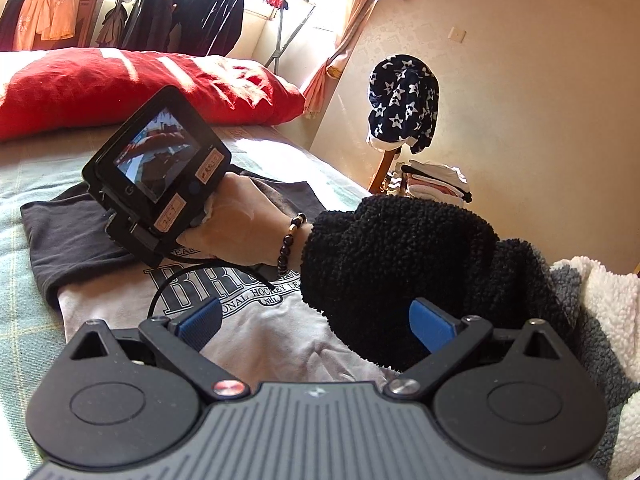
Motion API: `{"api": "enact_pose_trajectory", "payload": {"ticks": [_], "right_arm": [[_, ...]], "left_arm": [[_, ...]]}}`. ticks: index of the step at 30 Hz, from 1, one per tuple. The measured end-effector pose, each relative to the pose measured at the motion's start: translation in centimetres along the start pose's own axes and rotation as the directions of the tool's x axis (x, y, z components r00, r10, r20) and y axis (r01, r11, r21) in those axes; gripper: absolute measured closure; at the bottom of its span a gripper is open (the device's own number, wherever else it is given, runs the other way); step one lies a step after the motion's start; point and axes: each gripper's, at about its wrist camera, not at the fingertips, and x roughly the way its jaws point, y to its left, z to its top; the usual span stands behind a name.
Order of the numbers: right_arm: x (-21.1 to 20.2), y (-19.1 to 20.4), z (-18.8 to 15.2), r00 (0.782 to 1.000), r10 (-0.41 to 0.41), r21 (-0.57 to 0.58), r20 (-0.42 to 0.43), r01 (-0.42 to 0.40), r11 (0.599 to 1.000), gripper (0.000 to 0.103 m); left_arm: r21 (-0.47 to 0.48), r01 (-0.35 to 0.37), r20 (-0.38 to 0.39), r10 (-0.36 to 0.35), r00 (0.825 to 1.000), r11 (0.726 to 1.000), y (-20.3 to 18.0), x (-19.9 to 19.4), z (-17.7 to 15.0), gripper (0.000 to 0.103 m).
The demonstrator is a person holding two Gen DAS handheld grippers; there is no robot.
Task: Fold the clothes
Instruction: 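Lay the sleeve across the chest and open the right gripper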
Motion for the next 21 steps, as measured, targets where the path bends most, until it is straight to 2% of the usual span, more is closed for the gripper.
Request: {"api": "enact_pose_trajectory", "payload": {"ticks": [4,16,19,21], "right_arm": [[-0.1,1.4,0.1,0.999,-0.051,-0.086,0.018,0.052,0.995,0.093],[1.0,4.0,-0.2,0.998,-0.065,-0.191,-0.004,0.063,0.980,0.092],[1.0,4.2,-0.1,0.998,-0.069,-0.209,-0.009,0.066,0.976,0.087],[0.8,4.4,0.0,0.997,-0.077,-0.242,-0.001,0.074,0.967,0.074]], "left_arm": [[0.007,0.004,-0.002,-0.004,1.000,1.000,-0.2,0.0,0.0,0.004],[0.013,0.009,-0.002,-0.009,1.000,1.000,-0.5,0.0,0.0,0.004],[0.011,0.007,-0.004,-0.007,1.000,1.000,-0.6,0.1,0.1,0.004],[0.013,0.008,-0.005,-0.007,1.000,1.000,-0.7,0.2,0.1,0.004]]}}
